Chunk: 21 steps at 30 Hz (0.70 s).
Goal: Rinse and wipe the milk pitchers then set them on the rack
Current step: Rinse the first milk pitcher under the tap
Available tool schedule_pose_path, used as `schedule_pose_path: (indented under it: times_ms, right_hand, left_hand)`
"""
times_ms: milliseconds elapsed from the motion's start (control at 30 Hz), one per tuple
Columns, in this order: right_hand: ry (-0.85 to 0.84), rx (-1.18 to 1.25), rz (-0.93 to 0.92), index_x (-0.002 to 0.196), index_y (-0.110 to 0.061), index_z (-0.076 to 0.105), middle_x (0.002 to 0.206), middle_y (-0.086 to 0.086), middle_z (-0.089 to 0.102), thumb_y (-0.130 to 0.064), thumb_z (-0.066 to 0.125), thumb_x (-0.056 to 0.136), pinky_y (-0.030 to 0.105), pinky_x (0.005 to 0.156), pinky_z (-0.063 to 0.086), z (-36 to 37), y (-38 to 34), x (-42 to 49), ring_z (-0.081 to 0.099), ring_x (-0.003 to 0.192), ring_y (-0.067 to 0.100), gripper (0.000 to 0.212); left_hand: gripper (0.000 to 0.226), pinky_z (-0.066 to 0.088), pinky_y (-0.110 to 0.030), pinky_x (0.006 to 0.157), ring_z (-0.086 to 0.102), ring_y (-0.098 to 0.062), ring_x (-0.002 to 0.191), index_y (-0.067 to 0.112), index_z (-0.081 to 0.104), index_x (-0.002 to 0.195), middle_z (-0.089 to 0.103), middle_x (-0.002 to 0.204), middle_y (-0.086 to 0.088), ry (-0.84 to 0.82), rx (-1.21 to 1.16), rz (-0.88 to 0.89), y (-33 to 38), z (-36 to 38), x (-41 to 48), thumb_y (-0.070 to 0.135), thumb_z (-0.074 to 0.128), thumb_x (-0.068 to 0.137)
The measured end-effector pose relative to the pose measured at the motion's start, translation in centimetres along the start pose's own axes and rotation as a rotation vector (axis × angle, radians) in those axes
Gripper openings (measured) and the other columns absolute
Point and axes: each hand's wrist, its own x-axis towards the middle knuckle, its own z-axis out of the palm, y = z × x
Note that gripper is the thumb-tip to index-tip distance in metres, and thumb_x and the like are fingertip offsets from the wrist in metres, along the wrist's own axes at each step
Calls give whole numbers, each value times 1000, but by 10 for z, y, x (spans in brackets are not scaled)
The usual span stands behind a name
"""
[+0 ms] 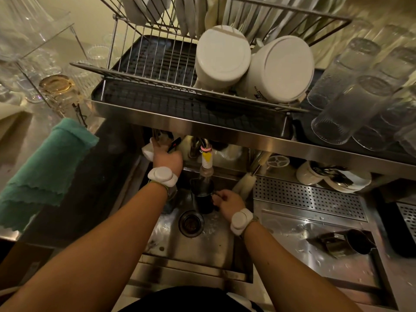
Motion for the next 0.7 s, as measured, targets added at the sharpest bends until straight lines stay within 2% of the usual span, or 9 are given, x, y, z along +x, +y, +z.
schedule_pose_path:
  times_ms: [67, 133, 200, 233, 300, 400, 533, 633, 700]
  right_hand:
    - [11, 17, 7, 101, 3, 68, 96, 22, 71, -21, 60, 98, 39, 81, 53, -3, 0, -2, 64, 86, 26, 26]
    - [7, 61, 65, 102, 3, 66, 82, 16, 70, -24, 57, 100, 35, 73, 55, -7, 3, -3, 66, 74, 22, 28]
    - [16, 60, 120, 98, 1, 65, 69, 5, 67, -28, 53, 102, 20, 56, 51, -13, 5, -5, 64, 56, 9, 31]
    - [37, 59, 140, 94, -2, 65, 65, 2, 65, -29, 51, 103, 17, 53, 48, -14, 6, -6, 63, 52, 6, 32]
    - [57, 118, 199, 85, -6, 64, 66, 4, 64, -29, 48, 105, 24, 62, 50, -19, 11, -6, 63, 56, 15, 34]
    - [-31, 459, 388, 75, -9, 61, 60, 8, 58, -22, 44, 106, 34, 62, 47, -18, 19, -10, 55, 53, 21, 38]
    - [-18, 733, 662, 74, -13, 56, 48, 3, 51, -15, 41, 106, 24, 41, 38, -16, 33, -21, 45, 44, 15, 35]
    - [11, 784, 751, 73, -13, 55, 48, 3, 51, -13, 44, 104, 16, 37, 38, -18, 36, -26, 45, 34, 10, 33]
    - [2, 799, 749, 73, -12, 54, 56, 3, 49, -13, 42, 105, 20, 42, 36, -20, 33, -29, 45, 37, 10, 34]
  left_hand:
    - [72, 20, -21, 115, 41, -28, 136, 5, 16, 155, 44, 148, -15, -84, 125, 51, -2, 10, 3, 4, 52, 93]
    - [51, 0, -36, 122, 34, -33, 139, -5, 35, 146, 44, 145, -26, -167, 344, 48, -8, 18, 8, 6, 47, 98]
    - [48, 14, -54, 120, 36, -39, 138, -9, 38, 143, 43, 142, -32, -180, 427, -20, -6, 19, 10, 10, 44, 100]
    - [41, 22, -56, 117, 39, -39, 135, -10, 44, 138, 47, 139, -31, -219, 516, 68, -7, 19, 8, 6, 40, 101]
    - [33, 32, -61, 108, 47, -40, 126, -8, 57, 123, 56, 129, -29, -268, 622, 132, -2, 20, 6, -1, 34, 101]
    - [32, 35, -58, 105, 47, -44, 126, -11, 54, 125, 51, 132, -33, -234, 361, 45, 0, 20, -1, 3, 36, 102]
    - [31, 49, -53, 92, 59, -45, 106, -5, 55, 116, 61, 115, -30, -53, 22, 18, 14, 20, -15, 12, 57, 91]
    - [46, 47, -52, 99, 54, -47, 114, 8, 47, 131, 56, 127, -27, -61, 188, 26, 13, 17, -15, 17, 57, 87]
    - [55, 34, -47, 112, 37, -47, 130, 21, 43, 141, 37, 147, -25, -40, 413, 63, 10, 17, -10, 24, 57, 87]
